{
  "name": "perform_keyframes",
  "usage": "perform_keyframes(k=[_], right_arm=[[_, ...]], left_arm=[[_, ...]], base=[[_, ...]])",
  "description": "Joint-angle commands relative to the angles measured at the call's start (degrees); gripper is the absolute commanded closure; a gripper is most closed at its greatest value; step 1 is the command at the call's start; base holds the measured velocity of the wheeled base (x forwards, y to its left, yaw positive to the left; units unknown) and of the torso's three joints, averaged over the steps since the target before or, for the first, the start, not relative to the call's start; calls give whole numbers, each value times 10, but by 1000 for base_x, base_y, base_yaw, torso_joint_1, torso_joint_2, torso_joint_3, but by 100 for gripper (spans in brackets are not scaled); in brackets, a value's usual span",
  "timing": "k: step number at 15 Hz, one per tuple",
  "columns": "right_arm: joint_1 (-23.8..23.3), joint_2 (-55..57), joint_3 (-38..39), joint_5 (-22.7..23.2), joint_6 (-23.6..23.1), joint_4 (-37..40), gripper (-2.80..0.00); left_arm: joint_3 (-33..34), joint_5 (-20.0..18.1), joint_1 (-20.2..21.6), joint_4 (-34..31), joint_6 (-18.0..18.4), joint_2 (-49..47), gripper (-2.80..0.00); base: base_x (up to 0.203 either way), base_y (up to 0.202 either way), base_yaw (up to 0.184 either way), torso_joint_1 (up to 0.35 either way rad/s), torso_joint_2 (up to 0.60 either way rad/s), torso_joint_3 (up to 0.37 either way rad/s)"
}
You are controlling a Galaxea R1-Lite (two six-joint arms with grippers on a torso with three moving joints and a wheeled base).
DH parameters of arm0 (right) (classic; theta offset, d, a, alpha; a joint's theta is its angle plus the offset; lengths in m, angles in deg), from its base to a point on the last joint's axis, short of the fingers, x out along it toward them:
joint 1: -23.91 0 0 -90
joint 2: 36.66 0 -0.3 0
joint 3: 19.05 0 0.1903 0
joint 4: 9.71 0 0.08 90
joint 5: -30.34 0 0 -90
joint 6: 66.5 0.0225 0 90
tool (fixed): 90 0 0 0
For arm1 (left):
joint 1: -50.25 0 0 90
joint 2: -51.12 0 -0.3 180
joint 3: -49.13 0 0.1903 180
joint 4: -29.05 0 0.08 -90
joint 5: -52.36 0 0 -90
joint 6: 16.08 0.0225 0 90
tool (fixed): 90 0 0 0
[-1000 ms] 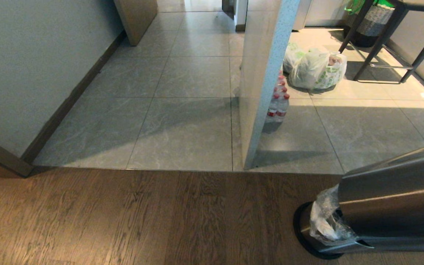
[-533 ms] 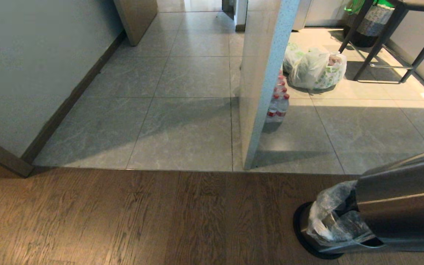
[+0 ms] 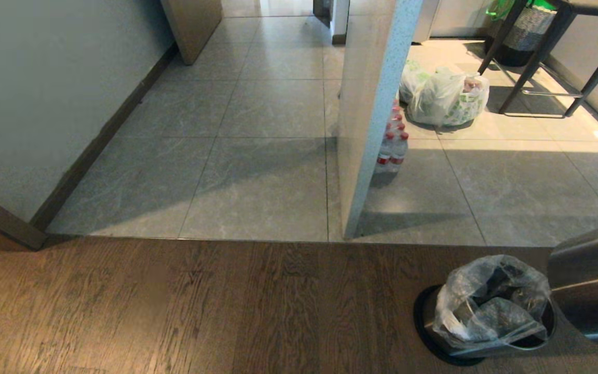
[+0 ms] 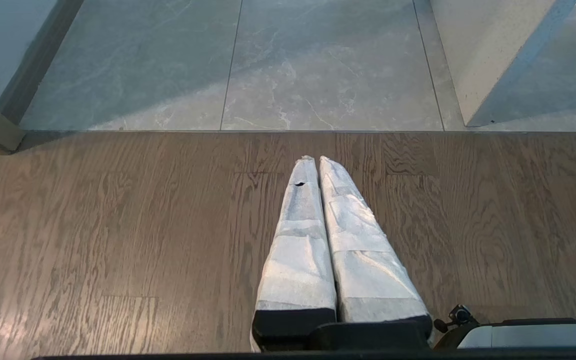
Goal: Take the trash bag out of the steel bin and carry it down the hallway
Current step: Place the outer trash can on the ground
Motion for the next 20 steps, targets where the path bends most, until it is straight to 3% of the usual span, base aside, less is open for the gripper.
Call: perform_keyframes(k=[1,8,11,15,20], right_arm=[[-38,113,-77,0,-1,1,0],[-73,372,-242,4,33,-15,0],[-74,477,-281,4,50,-36,0],[-65,596,-331,5,53,-121,0],[-53,709,-441,7,47,-138,0]], left_arm=[[2,0,0,0,0,0,0],[2,0,0,0,0,0,0],[1,0,0,0,0,0,0],[2,-1,0,0,0,0,0],[2,0,0,-1,0,0,0]], base=[[0,0,0,0,0,0],[0,0,0,0,0,0],[0,0,0,0,0,0],[0,0,0,0,0,0],[0,0,0,0,0,0]])
